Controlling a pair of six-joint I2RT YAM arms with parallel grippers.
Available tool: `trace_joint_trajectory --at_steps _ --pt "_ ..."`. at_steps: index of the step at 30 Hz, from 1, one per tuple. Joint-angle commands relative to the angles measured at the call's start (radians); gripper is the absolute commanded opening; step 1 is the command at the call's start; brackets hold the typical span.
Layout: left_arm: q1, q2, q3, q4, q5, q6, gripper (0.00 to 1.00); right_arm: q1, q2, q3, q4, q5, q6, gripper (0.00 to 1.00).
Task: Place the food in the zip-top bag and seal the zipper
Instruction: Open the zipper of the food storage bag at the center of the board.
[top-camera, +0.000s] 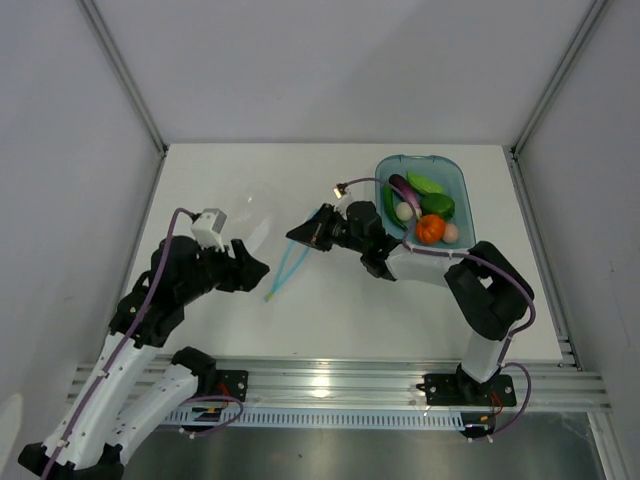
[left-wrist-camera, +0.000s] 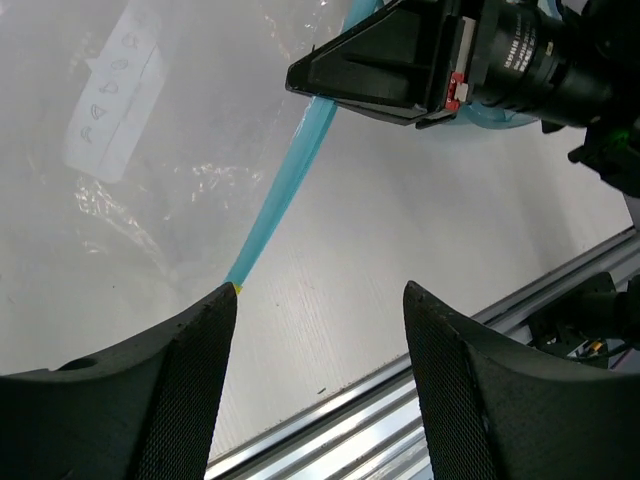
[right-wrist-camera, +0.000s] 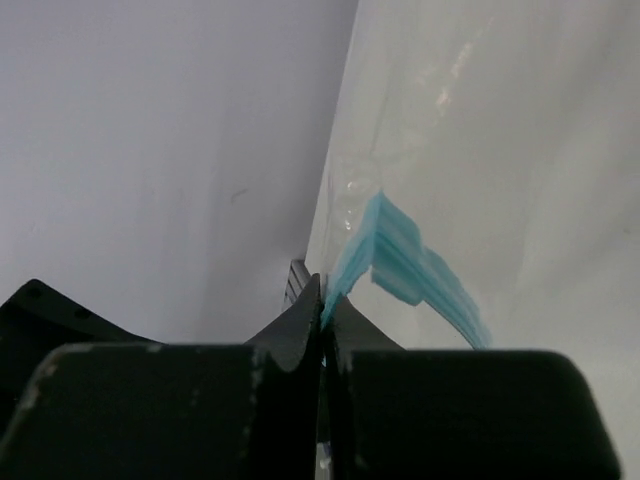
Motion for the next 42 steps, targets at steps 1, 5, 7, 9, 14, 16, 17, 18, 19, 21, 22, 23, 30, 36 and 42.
trace_joint_trajectory --at_steps 1,5,7,9,14,16,17,18,19,21,22,23,30,36,42 --pt "-0.074 0.013 0.001 0.068 -0.039 0.009 0.69 -0.046 -0.023 0.014 -0.164 -0.210 -0.030 0.00" --pt "-0.194 0.066 -0.013 0.098 -0.153 -0.016 0.69 -0.066 -0.055 -0.002 -0.211 -0.282 -0.039 0.00" --pt "-0.239 0.092 -0.017 0.123 -0.228 -0.037 0.69 -0.072 -0.084 -0.013 -0.233 -0.288 -0.041 0.00" --pt "-0.260 0.112 -0.034 0.151 -0.260 -0.059 0.69 -0.077 -0.106 -0.018 -0.276 -0.291 -0.038 0.00" --pt "-0.391 0.193 -0.046 0.212 -0.458 -0.089 0.68 -0.086 -0.173 -0.012 -0.397 -0.249 -0.013 0.00" --pt "-0.443 0.225 -0.048 0.220 -0.559 -0.106 0.68 -0.086 -0.190 -0.004 -0.435 -0.227 -0.005 0.00" --pt "-0.454 0.231 -0.054 0.235 -0.584 -0.132 0.68 -0.086 -0.208 0.001 -0.470 -0.213 -0.004 0.00" --pt "-0.464 0.231 -0.077 0.249 -0.599 -0.146 0.67 -0.086 -0.218 0.005 -0.486 -0.183 -0.004 0.00" --pt "-0.480 0.231 -0.089 0.270 -0.607 -0.157 0.67 -0.085 -0.227 0.008 -0.501 -0.166 -0.004 0.00" --pt "-0.493 0.221 -0.130 0.348 -0.606 -0.171 0.65 -0.085 -0.247 0.019 -0.549 -0.132 -0.007 0.00" --pt "-0.509 0.222 -0.132 0.365 -0.607 -0.172 0.64 -0.085 -0.248 0.022 -0.561 -0.109 -0.012 0.00" --pt "-0.518 0.231 -0.131 0.376 -0.618 -0.165 0.64 -0.086 -0.250 0.030 -0.590 -0.101 -0.015 0.00" --pt "-0.563 0.302 -0.099 0.433 -0.629 -0.120 0.65 -0.088 -0.228 0.077 -0.657 -0.072 -0.018 0.00" --pt "-0.576 0.334 -0.129 0.519 -0.599 -0.120 0.69 -0.085 -0.222 0.086 -0.653 -0.083 -0.009 0.00" --pt "-0.576 0.403 -0.102 0.519 -0.627 -0.114 0.70 -0.079 -0.239 0.085 -0.675 -0.071 -0.010 0.00"
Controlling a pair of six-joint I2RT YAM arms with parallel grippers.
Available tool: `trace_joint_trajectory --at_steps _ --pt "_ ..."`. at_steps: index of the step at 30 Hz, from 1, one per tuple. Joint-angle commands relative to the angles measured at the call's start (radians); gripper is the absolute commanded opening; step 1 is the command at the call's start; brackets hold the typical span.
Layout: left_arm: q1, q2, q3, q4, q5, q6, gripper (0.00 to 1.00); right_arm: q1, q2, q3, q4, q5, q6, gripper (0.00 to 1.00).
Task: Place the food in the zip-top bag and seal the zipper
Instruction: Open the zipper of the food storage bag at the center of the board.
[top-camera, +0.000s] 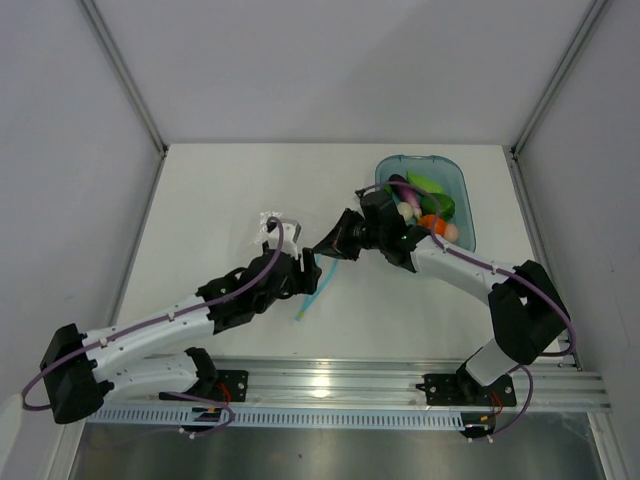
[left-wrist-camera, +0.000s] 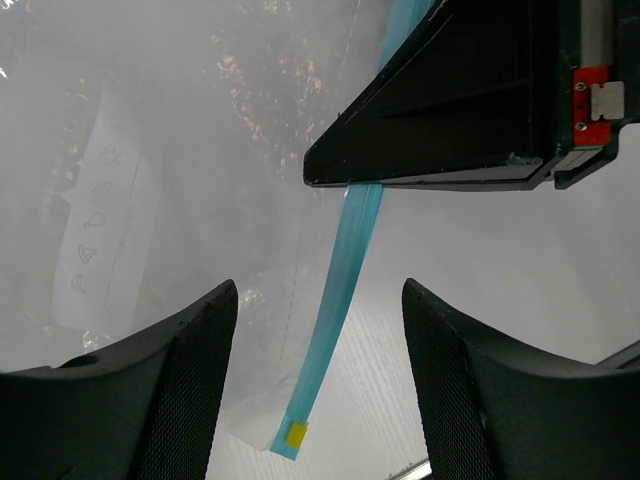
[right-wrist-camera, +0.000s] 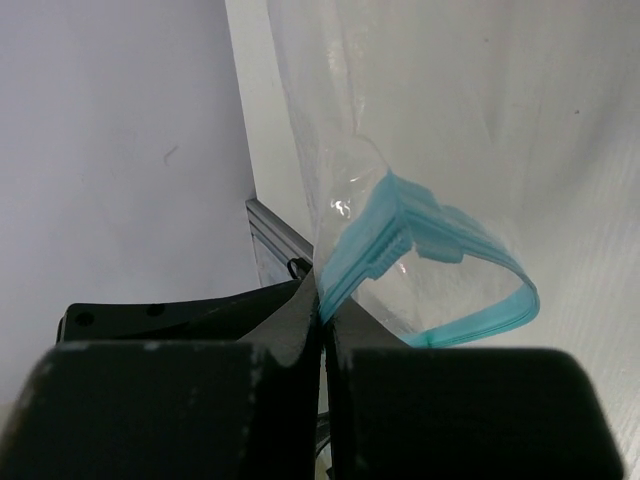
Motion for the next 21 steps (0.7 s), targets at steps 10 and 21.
trace_joint_trajectory --at_steps 10,21 --pt "-0.020 0.091 0.049 0.045 -0.112 0.009 0.67 0.016 -0.073 0.043 -0.078 0.119 0.044 0.00" --pt "-0.030 0.123 0.089 0.053 -0.118 0.059 0.61 0.069 -0.066 0.115 -0.230 0.277 0.095 0.00"
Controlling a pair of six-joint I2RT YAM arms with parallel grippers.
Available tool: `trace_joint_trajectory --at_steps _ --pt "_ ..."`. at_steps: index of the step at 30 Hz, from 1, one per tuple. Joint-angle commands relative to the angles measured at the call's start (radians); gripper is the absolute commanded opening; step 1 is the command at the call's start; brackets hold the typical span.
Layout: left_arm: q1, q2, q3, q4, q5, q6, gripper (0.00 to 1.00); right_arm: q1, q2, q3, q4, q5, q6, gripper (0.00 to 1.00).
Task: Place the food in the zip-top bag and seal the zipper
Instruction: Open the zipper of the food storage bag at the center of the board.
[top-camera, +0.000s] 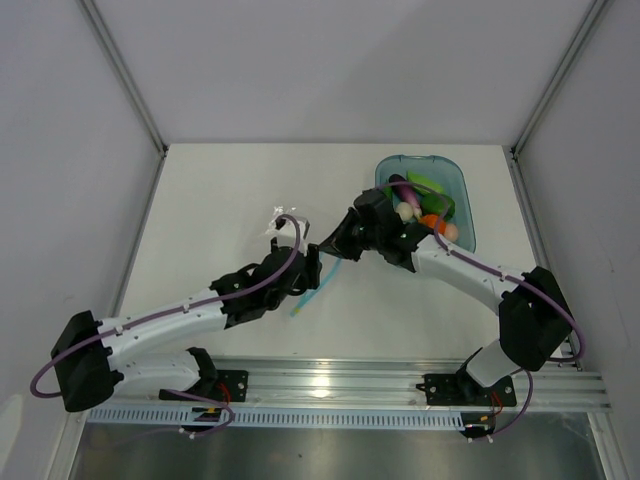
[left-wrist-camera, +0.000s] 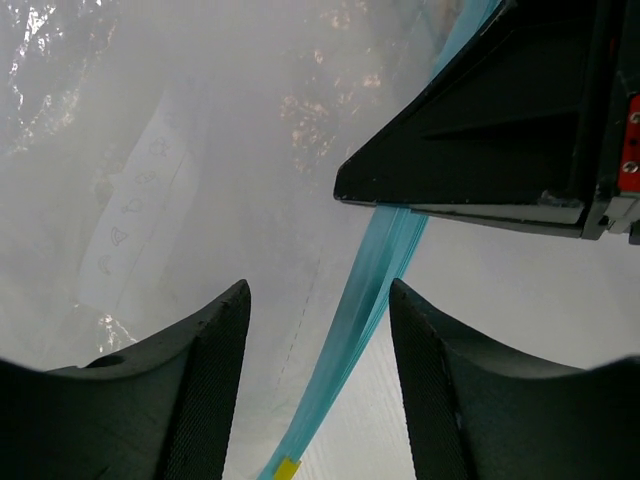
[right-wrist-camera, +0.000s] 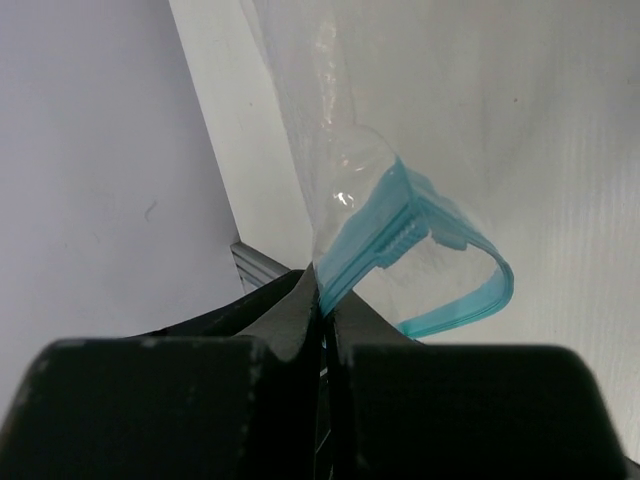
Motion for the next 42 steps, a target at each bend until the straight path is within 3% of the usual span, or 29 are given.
trace_joint_trajectory --at_steps 1,20,30,39,42 --pt "-0.013 0.018 0.053 0.030 -0.029 0.032 0.59 0.029 -0.026 0.063 -0.077 0.087 0.032 0.00" --pt "-0.035 0.051 0.064 0.016 -0.051 0.006 0.30 0.061 -0.029 0.098 -0.151 0.147 0.061 0.00" --pt "-0.041 0.069 0.076 0.009 -0.046 0.009 0.34 0.067 -0.033 0.097 -0.147 0.127 0.075 0.00" --pt "-0.042 0.103 0.088 -0.002 -0.066 -0.006 0.31 0.069 -0.060 0.083 -0.148 0.118 0.085 0.00" --pt "-0.044 0.101 0.088 -0.010 -0.083 -0.008 0.35 0.070 -0.067 0.078 -0.148 0.116 0.088 0.00"
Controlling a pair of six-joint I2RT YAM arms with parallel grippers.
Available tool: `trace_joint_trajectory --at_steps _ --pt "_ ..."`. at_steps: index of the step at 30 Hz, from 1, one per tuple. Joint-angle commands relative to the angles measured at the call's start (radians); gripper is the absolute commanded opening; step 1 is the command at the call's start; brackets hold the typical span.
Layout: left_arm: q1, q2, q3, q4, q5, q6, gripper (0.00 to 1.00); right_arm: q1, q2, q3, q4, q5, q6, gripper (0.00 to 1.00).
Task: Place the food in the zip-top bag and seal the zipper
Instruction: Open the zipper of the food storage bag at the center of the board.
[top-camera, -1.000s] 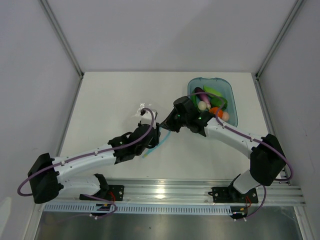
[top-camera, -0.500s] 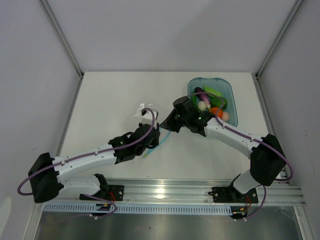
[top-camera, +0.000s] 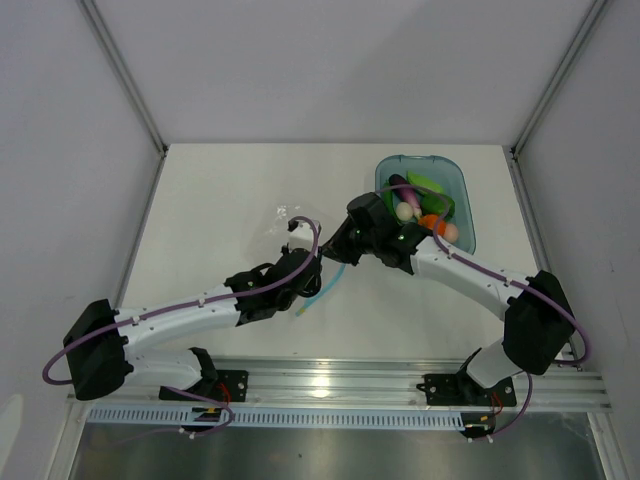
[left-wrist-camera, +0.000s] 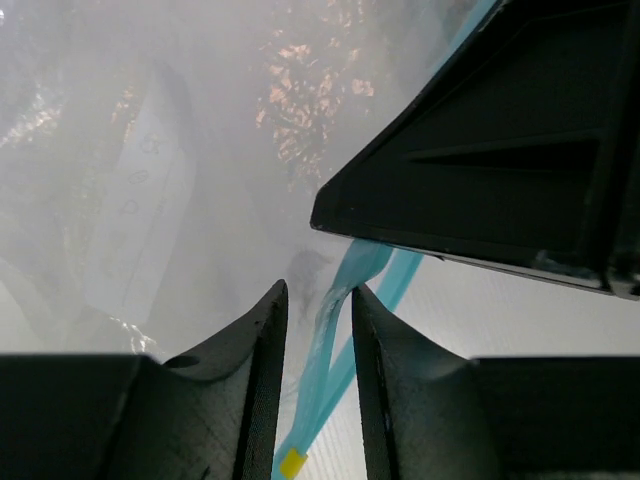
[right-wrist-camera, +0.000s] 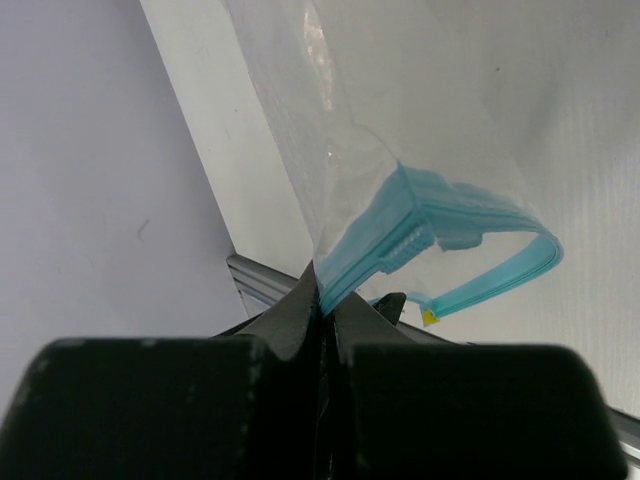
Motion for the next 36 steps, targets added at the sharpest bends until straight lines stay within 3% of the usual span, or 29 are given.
trace_joint_trajectory --at_steps 1,4,6,11,18,36 --pt "-0.005 0.001 0.040 -0.006 -0.049 -0.014 0.36 0.009 -0.055 0.022 -0.015 0.000 0.015 0.00" --pt "-0.011 -0.001 0.042 -0.004 -0.059 -0.014 0.41 0.007 -0.056 0.020 -0.012 0.003 0.018 0.00" --pt "-0.014 -0.001 0.042 -0.007 -0.066 -0.019 0.52 0.007 -0.055 0.017 -0.012 0.003 0.019 0.00" --pt "-0.034 0.004 0.058 -0.018 -0.077 -0.024 0.61 0.007 -0.045 0.013 -0.014 0.007 0.022 0.00" --pt "-0.065 0.036 0.083 -0.024 -0.112 -0.031 0.65 0.007 -0.047 0.002 -0.015 0.007 0.045 0.00" --pt "-0.065 0.031 0.094 -0.043 -0.172 -0.007 0.25 0.007 -0.088 -0.029 -0.015 0.020 0.042 0.00"
